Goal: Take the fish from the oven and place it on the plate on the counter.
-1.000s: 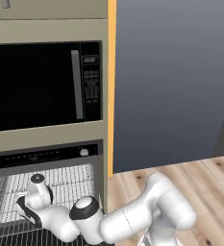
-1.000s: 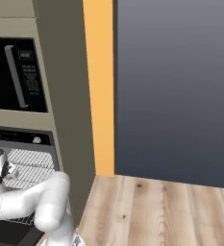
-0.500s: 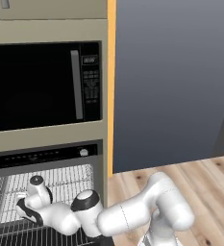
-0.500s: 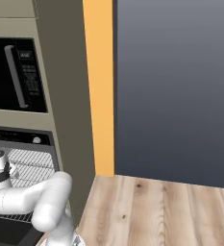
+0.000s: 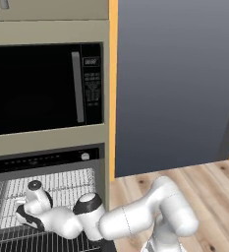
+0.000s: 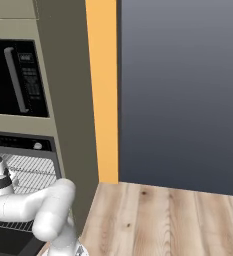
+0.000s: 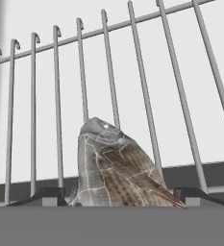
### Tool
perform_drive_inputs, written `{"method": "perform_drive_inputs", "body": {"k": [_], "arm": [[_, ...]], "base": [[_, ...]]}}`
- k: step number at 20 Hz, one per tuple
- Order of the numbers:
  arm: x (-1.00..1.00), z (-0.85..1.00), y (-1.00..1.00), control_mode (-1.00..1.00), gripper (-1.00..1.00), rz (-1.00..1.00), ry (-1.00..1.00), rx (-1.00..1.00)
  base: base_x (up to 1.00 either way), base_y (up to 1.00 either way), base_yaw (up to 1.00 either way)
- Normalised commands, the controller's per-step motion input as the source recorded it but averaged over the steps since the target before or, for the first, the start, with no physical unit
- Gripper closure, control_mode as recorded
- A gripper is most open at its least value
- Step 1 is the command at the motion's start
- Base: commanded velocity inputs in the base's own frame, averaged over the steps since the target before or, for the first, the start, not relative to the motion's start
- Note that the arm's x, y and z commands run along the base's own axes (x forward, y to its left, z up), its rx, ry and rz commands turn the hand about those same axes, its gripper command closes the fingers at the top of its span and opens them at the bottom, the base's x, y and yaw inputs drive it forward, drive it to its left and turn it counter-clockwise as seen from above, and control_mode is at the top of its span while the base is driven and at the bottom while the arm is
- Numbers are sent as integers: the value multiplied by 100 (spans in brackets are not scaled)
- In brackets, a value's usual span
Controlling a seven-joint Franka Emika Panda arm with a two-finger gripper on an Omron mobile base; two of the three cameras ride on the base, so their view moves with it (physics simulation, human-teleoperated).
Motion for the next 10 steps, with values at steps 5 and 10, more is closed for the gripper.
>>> {"method": "perform_drive_inputs", "body": {"k": [5,10], "arm": [[-34,-81,2,-100,100,0,0,-2],[-60,-1,-1,-100,100,0,-4,0]], "base": [[0,0,0],[0,0,0]]}}
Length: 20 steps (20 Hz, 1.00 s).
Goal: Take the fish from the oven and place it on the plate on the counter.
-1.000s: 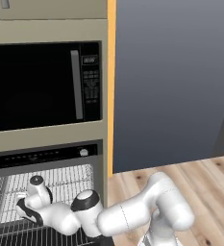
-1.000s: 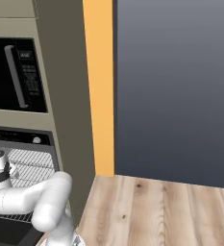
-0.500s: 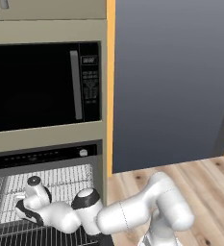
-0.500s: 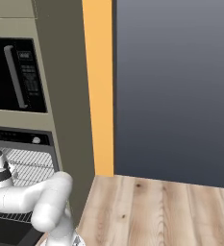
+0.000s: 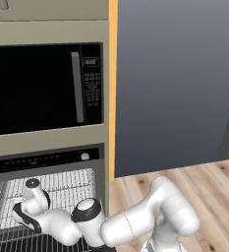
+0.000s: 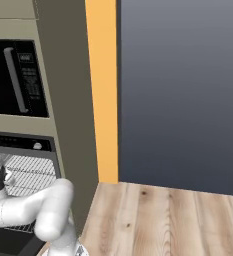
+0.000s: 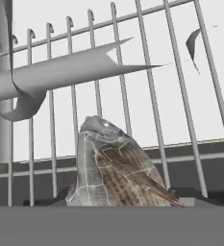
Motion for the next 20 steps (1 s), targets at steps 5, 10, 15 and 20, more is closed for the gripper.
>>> {"method": "perform_drive_inputs", "body": {"k": [5,10,15,20], "arm": [[-82,11,-2,-100,100,0,-8,0],[-99,66,-25,-100,100,0,-10,0],[-100,100,-71,-100,100,-2,-11,0],[-72,100,-45,-100,100,1,-16,-6]], "base": [[0,0,0],[0,0,0],[0,0,0],[0,0,0]]}}
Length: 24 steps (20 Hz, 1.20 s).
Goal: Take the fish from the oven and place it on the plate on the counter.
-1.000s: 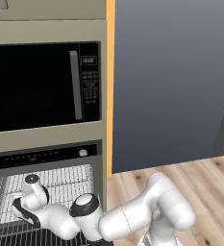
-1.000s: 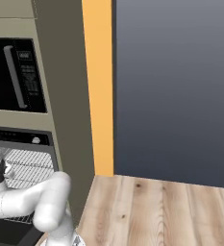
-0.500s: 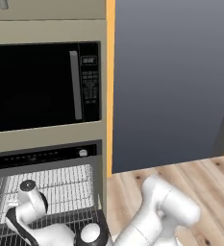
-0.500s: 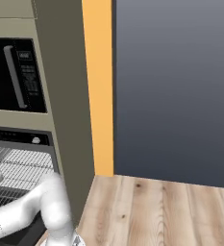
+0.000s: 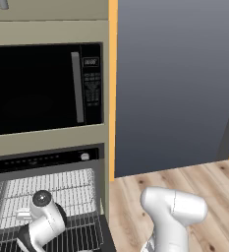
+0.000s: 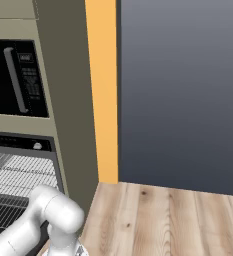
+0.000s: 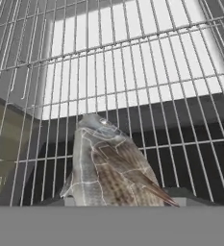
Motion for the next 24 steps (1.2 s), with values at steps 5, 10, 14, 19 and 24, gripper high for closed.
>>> {"method": "perform_drive_inputs", "body": {"k": [5,10,14,19,24], "arm": [[-35,100,-32,-100,100,1,-24,0],[-29,100,-37,-100,100,0,-18,5],[-62,100,-63,-100,100,0,-12,9],[-27,100,-77,-100,100,0,-13,17],[-14,100,-93,-100,100,-2,-10,22]], "base": [[0,0,0],[0,0,0],[0,0,0],[0,0,0],[0,0,0]]}}
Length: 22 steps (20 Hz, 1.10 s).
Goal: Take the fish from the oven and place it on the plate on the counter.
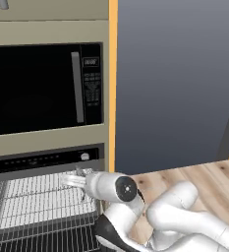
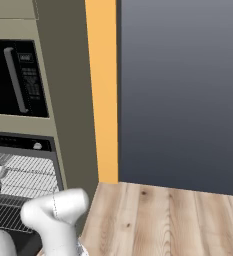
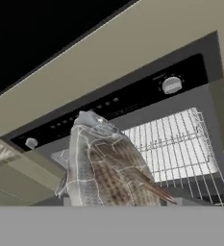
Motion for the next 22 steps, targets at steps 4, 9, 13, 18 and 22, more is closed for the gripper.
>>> {"method": "perform_drive_inputs", "body": {"k": [4,9,13,18,22], "arm": [[-16,96,-97,-100,100,-6,-11,22],[-8,88,-80,-100,100,-5,-6,15],[3,68,-76,-100,100,-9,2,2],[14,24,-95,-100,100,-12,5,0],[0,-1,-97,-100,100,-8,0,-3]], "base": [[0,0,0],[0,0,0],[0,0,0],[0,0,0],[0,0,0]]}}
